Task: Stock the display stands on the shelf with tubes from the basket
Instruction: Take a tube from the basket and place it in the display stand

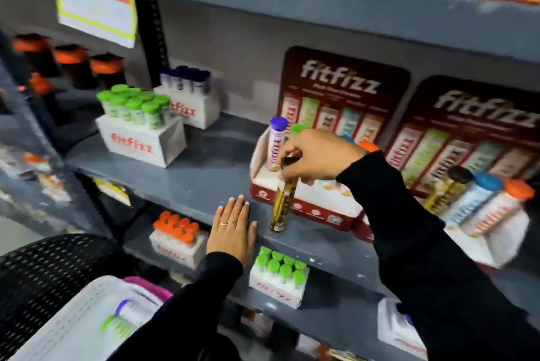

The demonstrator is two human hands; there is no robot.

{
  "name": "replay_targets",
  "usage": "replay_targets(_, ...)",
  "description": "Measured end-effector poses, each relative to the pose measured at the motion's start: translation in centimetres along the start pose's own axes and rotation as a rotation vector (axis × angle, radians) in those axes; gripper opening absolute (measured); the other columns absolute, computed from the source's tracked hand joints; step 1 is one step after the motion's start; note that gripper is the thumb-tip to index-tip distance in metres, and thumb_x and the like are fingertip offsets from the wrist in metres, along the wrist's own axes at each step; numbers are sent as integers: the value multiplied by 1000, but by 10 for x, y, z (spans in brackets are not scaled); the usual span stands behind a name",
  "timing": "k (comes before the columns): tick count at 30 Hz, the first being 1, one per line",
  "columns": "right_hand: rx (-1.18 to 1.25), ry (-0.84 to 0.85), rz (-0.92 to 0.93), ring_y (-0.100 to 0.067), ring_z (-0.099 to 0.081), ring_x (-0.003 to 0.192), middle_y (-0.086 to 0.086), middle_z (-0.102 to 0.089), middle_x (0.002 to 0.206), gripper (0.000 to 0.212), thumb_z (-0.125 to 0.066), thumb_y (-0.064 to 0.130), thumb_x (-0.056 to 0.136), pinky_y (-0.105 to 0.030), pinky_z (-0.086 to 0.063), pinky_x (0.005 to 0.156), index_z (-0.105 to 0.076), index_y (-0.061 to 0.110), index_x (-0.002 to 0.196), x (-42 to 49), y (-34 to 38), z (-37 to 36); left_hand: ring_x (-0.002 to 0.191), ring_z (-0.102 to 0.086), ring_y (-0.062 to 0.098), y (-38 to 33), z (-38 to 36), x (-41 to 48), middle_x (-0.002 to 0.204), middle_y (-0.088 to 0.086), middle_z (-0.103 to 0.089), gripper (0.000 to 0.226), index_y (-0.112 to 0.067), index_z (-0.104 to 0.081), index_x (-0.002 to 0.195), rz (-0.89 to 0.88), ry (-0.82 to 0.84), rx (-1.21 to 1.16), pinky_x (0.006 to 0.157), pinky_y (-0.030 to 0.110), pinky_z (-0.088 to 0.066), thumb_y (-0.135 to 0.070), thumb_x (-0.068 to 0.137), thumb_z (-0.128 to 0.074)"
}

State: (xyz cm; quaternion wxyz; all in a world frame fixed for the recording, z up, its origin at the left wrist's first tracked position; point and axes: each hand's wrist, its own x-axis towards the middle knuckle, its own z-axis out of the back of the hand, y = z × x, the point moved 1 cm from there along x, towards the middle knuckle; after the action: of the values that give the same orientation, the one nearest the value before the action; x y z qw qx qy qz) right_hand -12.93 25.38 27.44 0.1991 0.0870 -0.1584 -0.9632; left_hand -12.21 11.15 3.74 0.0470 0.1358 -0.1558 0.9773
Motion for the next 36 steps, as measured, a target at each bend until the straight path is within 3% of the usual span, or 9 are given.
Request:
replay_targets(3,34,-188,-74,-24,-67,71,-16,-77,86,20,-70,23,82,-28,-50,64,-77,6,90,-9,-23,17,114,-55,36,-15,-4,8,122,20,-60,66,4,-59,114,-9,55,47,105,39,-16,-40,94,-13)
replay_targets(5,64,-319,-146,-27,-64,87,-17,-74,92,26,-69,31,83,-31,-50,75,-77,6,90,-10,-37,23,112,-57,35,-18,-7,10,120,20,-62,61,4,-61,112,8,69,58,102,39,-20,-39,90,-23)
replay_targets(11,124,-535,-308,-30,-51,117,-18,-60,121,40,-63,34,90,-32,-47,95,-65,10,121,-4,-50,19,109,-60,31,-21,-4,10,115,17,-65,57,3,-64,107,18,86,79,95,44,-46,-34,82,-29)
replay_targets(14,45,-525,-314,-31,-57,109,-19,-63,115,36,-62,31,92,-33,-49,89,-66,4,115,-4,-48,7,120,-51,30,-20,-6,10,126,16,-58,64,2,-58,117,26,88,62,102,46,-38,-37,83,-19)
replay_targets(18,-9,-496,-315,-34,-58,108,-21,-64,113,37,-63,30,90,-35,-49,90,-66,2,114,-6,-44,0,140,-18,21,-21,-7,11,150,8,-27,86,-6,-29,139,2,106,103,115,36,-9,-45,74,10)
replay_targets(24,-14,-487,-297,-32,-68,89,-19,-72,99,33,-67,29,88,-38,-58,81,-71,-1,100,8,-46,-8,141,-7,17,-22,-4,10,154,4,-15,84,-9,-17,143,2,129,145,115,33,-1,-46,76,16)
replay_targets(28,17,-411,-386,-34,-69,86,-21,-67,101,40,-66,29,90,-42,-59,82,-63,-3,113,20,-54,-8,142,-4,17,-24,0,9,155,4,-12,55,-9,-14,144,8,154,153,115,33,0,-38,97,-14)
replay_targets(33,-13,-397,-399,-35,-70,83,-20,-70,95,41,-70,34,86,-41,-60,78,-64,-2,104,26,-51,-8,141,-7,18,-20,-2,11,154,4,-15,59,-9,-16,143,-18,141,158,115,33,-2,-42,95,-9)
replay_targets(36,-115,-533,-299,-36,-63,102,-17,-67,110,31,-61,30,91,-41,-53,84,-63,7,113,29,-30,-19,135,-30,24,-10,2,11,144,10,-39,73,-6,-40,135,-51,56,77,113,37,-12,-47,85,-6)
